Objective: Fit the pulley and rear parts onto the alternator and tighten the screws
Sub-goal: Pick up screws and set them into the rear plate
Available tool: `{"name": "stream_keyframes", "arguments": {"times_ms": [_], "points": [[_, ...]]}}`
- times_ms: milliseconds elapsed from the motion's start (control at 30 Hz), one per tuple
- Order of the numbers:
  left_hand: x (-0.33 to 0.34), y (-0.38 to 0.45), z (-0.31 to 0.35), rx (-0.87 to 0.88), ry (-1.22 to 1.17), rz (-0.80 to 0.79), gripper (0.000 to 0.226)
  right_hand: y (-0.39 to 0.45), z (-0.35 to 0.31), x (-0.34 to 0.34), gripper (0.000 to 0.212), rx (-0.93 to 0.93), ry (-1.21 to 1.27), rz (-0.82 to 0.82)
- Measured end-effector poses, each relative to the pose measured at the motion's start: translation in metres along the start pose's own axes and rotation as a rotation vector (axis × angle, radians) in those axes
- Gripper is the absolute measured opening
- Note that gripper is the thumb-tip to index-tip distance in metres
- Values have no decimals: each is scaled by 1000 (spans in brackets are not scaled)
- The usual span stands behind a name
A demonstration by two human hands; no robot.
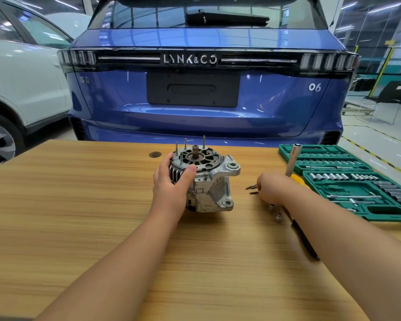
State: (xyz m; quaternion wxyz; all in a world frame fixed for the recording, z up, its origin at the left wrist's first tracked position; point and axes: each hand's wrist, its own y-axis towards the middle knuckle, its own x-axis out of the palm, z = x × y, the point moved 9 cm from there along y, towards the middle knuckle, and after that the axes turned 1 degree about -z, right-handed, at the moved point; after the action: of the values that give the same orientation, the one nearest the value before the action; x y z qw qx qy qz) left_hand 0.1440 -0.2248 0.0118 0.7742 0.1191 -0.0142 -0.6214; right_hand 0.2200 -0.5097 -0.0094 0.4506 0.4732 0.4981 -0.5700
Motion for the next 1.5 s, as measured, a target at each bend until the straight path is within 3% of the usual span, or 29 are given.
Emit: {"name": "stream_keyframes", "arguments": {"times_ms": [233, 367, 500, 800, 933, 1033, 1500], "points": [[0, 1, -1, -1, -16, -26, 74, -14, -13, -11, 24, -62, 55, 20], [-2, 0, 1, -28, -48, -81, 83, -35, -20, -44, 33, -123, 319, 183], [-6, -4, 3, -20, -20, -68, 89, -63, -14, -72, 22, -101, 556, 374], [-12, -27, 11, 110, 378, 39, 77, -102, 1, -98, 17, -73, 881, 504], [-19, -30, 14, 156, 400, 51, 76, -122, -7, -117, 21, -158, 1004, 588], [-16, -27, 18, 181, 441, 6, 85, -130, -23, -125, 15, -218, 1101, 564], [-7, -13, 20, 179, 510, -70, 80, -132, -91, -113, 18, -358, 848, 556]]}}
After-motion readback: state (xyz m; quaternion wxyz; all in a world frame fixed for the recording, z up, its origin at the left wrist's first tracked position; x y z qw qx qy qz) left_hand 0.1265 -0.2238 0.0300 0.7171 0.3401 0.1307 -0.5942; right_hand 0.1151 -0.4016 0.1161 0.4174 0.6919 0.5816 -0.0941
